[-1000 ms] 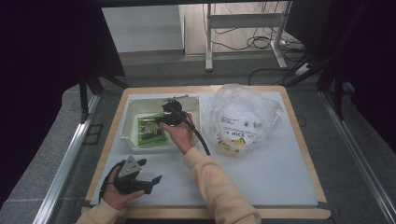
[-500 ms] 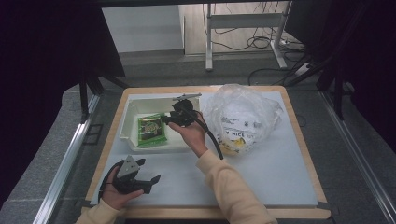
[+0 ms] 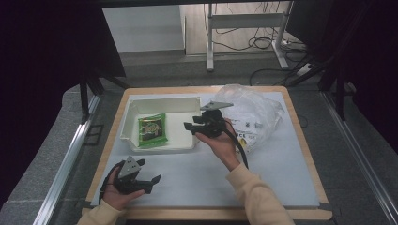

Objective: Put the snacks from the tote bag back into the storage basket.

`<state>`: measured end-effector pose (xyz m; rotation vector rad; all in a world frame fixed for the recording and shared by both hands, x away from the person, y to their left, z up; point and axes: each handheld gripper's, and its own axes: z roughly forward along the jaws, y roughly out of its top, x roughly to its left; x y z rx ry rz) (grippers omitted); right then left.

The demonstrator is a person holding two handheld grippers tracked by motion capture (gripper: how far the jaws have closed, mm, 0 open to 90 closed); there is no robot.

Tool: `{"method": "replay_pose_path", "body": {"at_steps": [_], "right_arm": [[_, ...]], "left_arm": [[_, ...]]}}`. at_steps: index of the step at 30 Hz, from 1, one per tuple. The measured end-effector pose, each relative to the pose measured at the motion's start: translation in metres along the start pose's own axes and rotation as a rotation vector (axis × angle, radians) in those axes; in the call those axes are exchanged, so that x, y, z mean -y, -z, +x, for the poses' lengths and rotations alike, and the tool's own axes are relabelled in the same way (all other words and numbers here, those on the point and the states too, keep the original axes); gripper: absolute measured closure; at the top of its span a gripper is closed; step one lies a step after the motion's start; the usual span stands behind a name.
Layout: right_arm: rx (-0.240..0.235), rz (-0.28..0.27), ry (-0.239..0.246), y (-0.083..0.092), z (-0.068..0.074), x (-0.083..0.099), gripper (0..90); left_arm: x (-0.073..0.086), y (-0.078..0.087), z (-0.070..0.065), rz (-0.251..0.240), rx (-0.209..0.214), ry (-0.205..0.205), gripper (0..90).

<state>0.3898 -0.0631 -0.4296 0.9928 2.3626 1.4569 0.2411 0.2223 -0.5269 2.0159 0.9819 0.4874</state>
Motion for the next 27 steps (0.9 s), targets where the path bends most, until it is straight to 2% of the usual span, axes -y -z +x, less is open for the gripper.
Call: {"method": "replay_pose_path", "body": {"at_steps": [7,9,10,13,14,20,23,27], "right_arm": [[0.042,-0.007,0.009,0.044,-0.012,0.027,51.0],[0.050,-0.013,0.009,0.057,-0.015,0.037,51.0],[0.059,-0.007,0.004,0.070,-0.017,0.046,50.9],[0.059,-0.002,-0.003,0.080,-0.019,0.055,50.7],[0.072,0.000,0.000,0.090,-0.020,0.066,50.6],[0.094,0.016,-0.017,0.102,-0.026,0.084,49.0],[0.103,0.028,-0.011,0.106,-0.029,0.091,48.0],[0.087,0.018,-0.023,0.108,-0.028,0.094,47.6]], "left_arm": [[0.001,-0.001,0.003,0.008,-0.016,0.015,14.4],[0.001,-0.002,0.003,0.010,-0.018,0.019,14.3],[0.001,-0.003,0.004,0.016,-0.020,0.020,14.3],[0.001,-0.004,0.004,0.016,-0.024,0.025,14.3],[0.001,-0.004,0.005,0.015,-0.028,0.023,14.3],[0.002,-0.004,0.006,0.014,-0.036,0.036,14.3],[0.002,-0.004,0.006,0.015,-0.039,0.036,14.3],[0.002,-0.005,0.006,0.017,-0.039,0.032,14.3]]}}
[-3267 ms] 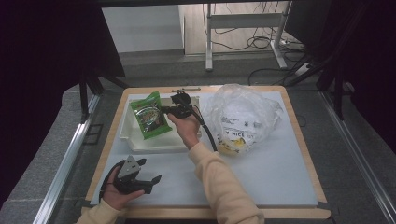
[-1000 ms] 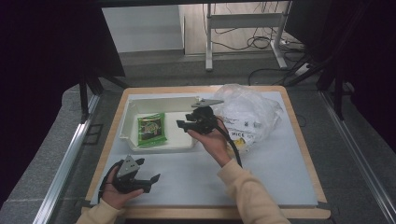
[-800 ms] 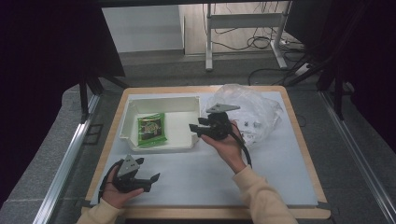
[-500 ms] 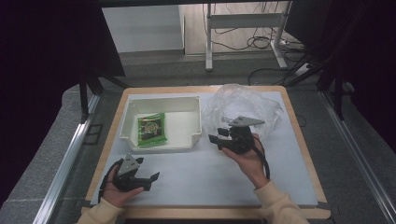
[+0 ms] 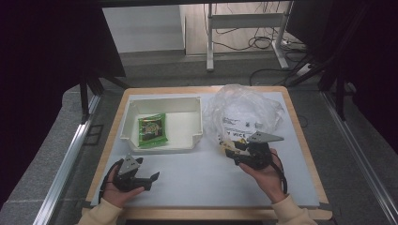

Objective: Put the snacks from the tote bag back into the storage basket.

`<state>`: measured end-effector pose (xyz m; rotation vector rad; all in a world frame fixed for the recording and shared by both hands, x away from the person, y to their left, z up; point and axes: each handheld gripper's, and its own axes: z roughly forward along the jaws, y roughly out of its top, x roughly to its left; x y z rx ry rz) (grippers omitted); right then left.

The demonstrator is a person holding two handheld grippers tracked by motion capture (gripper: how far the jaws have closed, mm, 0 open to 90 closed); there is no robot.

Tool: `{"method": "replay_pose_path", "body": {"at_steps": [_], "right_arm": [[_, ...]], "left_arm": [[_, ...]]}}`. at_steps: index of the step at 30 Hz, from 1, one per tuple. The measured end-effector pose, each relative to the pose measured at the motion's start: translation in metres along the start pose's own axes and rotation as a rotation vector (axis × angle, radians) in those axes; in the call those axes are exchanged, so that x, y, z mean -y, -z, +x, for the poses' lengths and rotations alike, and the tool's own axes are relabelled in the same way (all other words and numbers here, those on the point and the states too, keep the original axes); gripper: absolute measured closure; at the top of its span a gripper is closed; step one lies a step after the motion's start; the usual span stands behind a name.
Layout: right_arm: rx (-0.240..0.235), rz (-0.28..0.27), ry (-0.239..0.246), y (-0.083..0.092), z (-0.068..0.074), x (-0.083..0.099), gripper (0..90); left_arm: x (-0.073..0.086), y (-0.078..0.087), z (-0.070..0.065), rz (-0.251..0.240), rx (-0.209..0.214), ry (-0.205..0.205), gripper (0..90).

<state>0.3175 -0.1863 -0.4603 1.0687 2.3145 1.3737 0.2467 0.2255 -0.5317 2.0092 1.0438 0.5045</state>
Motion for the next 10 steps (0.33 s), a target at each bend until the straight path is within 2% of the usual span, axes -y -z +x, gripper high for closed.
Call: {"method": "replay_pose_path", "body": {"at_steps": [5,10], "right_arm": [[-0.021,-0.011,0.017,-0.0003,0.0084,-0.0021,46.3],[-0.020,-0.014,0.032,0.0008,0.0120,-0.0032,44.2]], "left_arm": [[0.0002,0.0003,-0.0001,0.004,0.001,-0.008,14.2],[0.0003,-0.0005,-0.0004,0.006,0.001,-0.009,13.8]]}}
